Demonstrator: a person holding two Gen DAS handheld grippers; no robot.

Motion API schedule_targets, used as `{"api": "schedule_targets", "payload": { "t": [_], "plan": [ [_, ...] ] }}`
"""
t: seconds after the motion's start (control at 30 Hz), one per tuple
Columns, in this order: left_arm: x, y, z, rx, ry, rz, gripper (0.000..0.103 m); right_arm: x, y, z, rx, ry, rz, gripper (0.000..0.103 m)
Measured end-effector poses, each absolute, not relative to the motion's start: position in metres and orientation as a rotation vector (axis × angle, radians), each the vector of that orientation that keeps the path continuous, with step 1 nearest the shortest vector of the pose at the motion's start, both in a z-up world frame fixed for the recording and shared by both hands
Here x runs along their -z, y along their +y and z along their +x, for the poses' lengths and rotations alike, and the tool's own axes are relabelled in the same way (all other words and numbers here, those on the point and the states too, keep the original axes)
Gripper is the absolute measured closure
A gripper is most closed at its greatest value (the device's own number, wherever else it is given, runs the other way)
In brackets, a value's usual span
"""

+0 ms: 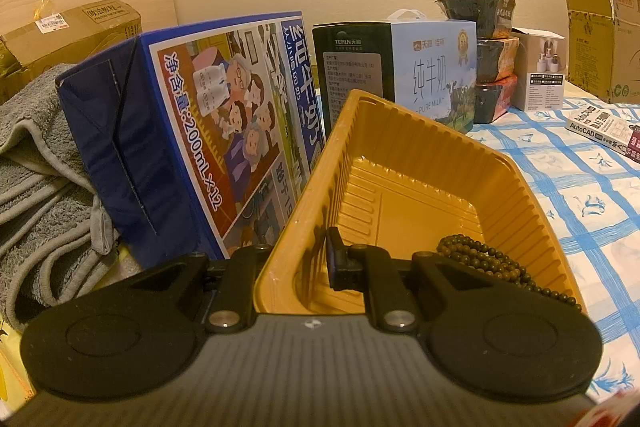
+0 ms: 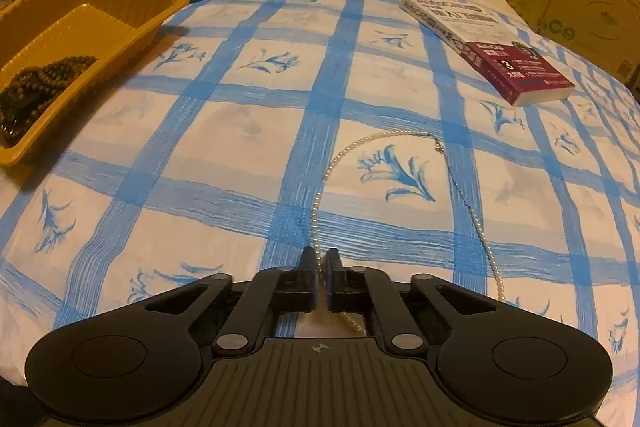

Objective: Organize jewelry
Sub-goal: 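Grasp the white pearl necklace with the right tool and lift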

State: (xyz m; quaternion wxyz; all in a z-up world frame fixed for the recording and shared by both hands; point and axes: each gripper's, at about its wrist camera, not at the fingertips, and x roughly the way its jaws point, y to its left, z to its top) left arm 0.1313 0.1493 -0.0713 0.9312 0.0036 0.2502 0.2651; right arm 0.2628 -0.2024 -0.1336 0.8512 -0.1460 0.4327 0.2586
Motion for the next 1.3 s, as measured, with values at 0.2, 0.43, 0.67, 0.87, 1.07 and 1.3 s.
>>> {"api": "schedule_targets", "payload": {
  "t": [0.2,0.43,0.67,0.87,1.07,1.3],
  "plan": [
    [0.071,0.149,0.131,-0.542,0.512,0.008,0.089,0.133,-0.201,0.262,-0.542,0.909,-0.318,0.100],
    [0.071,0.149,0.131,-0.543,0.512,0.008,0.089,0.128,-0.203,0.262,-0.536,0.912,-0.275,0.101],
    [0.071,0.149,0.130,-0.539,0.508,0.002,0.090,0.077,-0.218,0.263,-0.521,0.856,-0.130,0.101],
    [0.069,0.149,0.128,-0.535,0.502,-0.008,0.090,0.019,-0.229,0.262,-0.517,0.755,-0.032,0.101],
    [0.067,0.149,0.128,-0.530,0.495,-0.016,0.090,-0.032,-0.231,0.256,-0.536,0.667,0.034,0.101],
    [0.065,0.149,0.127,-0.523,0.490,-0.023,0.090,-0.064,-0.220,0.246,-0.602,0.625,0.084,0.101]
  ]
}}
